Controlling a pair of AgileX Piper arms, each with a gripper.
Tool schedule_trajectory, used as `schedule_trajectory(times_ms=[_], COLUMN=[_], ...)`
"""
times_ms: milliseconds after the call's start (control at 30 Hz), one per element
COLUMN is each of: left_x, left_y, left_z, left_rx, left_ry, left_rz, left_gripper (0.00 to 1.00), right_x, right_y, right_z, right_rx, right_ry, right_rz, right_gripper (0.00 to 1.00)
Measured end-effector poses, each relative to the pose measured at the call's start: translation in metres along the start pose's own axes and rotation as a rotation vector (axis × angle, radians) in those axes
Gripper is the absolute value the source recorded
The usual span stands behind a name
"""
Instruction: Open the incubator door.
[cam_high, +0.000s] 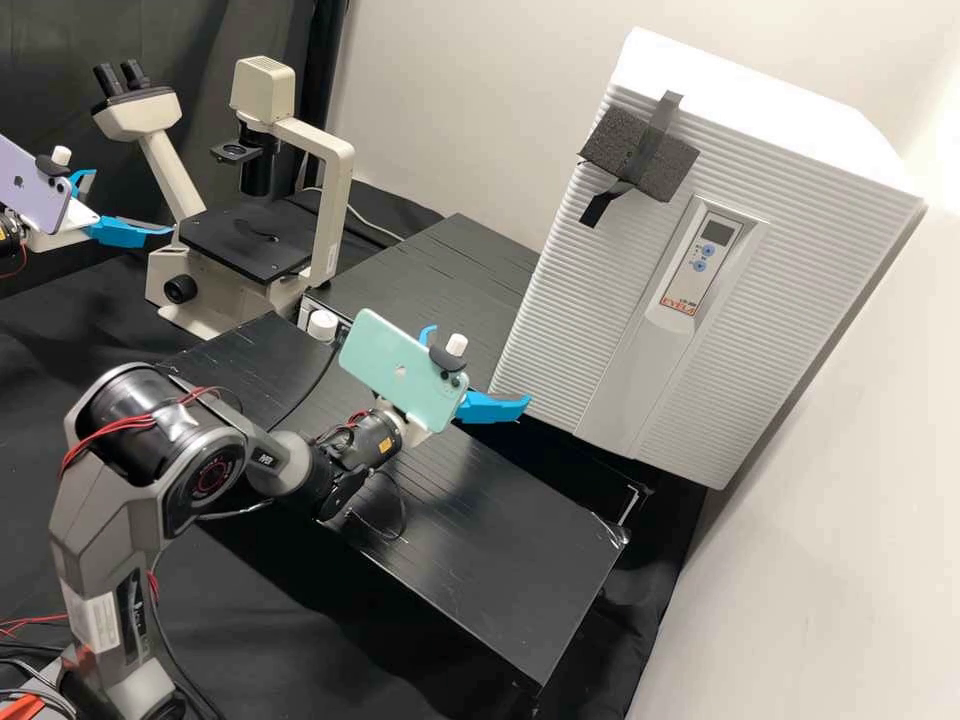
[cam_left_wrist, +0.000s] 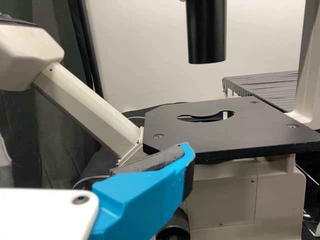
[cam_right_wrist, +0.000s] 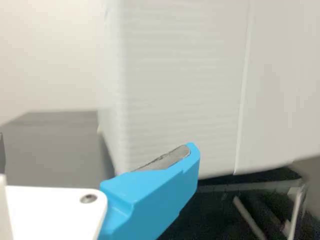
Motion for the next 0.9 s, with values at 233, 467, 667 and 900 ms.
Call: schedule_trajectory(times_ms=[233,467,667,900], left_x=[0.000,0.000,0.000,0.000], left_y=[0.000,0.000,0.000,0.000], left_z=[0.000,0.000,0.000,0.000], left_rx=[0.000,0.000,0.000,0.000], left_ry=[0.000,0.000,0.000,0.000], left_rz=[0.000,0.000,0.000,0.000], left_gripper=[1.00,1.00,1.00,1.00], right_x=[0.016,0.030,0.035,0.039], right_y=[0.030,0.051,0.067,0.081], right_z=[-0.028,-0.040,-0.040,-0.044], right_rx=[-0.006,-0.032,-0.040,-0.045], right_ry=[0.065,0.076,0.063,0.069], right_rz=[0.076,0.114,0.151,0.187], right_gripper=[1.00,1.00,1.00,1.00])
